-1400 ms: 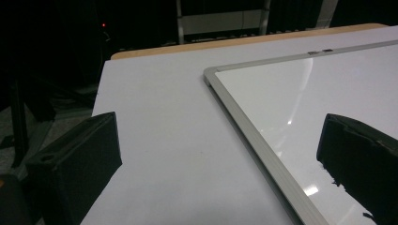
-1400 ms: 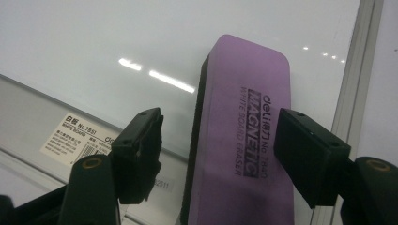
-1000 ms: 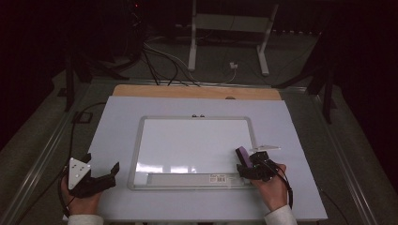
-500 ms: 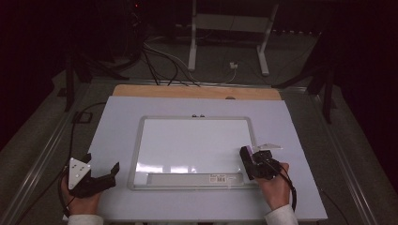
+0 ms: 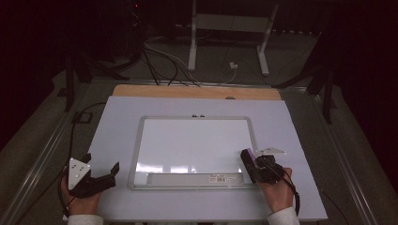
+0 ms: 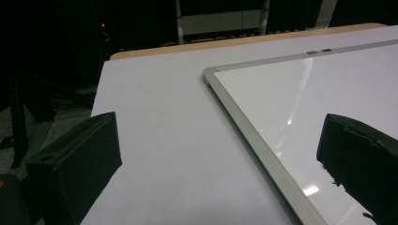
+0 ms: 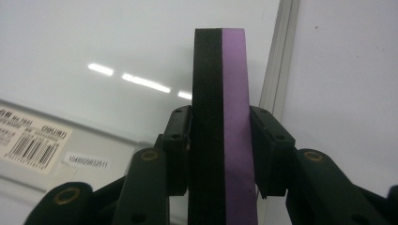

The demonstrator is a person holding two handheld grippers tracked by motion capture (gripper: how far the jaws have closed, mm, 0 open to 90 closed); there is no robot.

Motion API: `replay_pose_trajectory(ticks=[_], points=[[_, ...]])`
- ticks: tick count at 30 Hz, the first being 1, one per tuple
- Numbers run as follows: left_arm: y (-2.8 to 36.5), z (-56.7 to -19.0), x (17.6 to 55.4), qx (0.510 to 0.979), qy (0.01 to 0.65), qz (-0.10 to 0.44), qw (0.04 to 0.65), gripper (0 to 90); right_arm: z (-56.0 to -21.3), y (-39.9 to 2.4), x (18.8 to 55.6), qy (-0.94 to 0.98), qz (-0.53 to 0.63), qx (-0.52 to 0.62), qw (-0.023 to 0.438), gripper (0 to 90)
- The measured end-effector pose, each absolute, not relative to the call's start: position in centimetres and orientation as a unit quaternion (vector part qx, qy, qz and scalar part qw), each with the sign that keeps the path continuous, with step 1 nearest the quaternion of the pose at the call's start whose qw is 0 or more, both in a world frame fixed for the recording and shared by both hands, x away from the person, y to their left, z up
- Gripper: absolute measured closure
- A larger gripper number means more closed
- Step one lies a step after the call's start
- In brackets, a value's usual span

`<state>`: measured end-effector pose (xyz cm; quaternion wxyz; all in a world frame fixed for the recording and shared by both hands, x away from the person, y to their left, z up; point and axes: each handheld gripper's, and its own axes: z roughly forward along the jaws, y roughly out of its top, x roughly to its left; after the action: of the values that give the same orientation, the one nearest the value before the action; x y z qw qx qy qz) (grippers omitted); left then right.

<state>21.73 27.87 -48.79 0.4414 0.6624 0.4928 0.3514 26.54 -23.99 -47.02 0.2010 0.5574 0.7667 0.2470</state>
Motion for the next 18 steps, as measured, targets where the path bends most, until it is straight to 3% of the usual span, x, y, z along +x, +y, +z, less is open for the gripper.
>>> replay_pose_trajectory(ticks=[18], points=[[27.9, -48.7, 21.7, 0.663, 0.492, 0.352, 0.441, 0.9, -46.7, -23.0, 25.0, 0.784, 0.254, 0.542, 0.166, 54.6]])
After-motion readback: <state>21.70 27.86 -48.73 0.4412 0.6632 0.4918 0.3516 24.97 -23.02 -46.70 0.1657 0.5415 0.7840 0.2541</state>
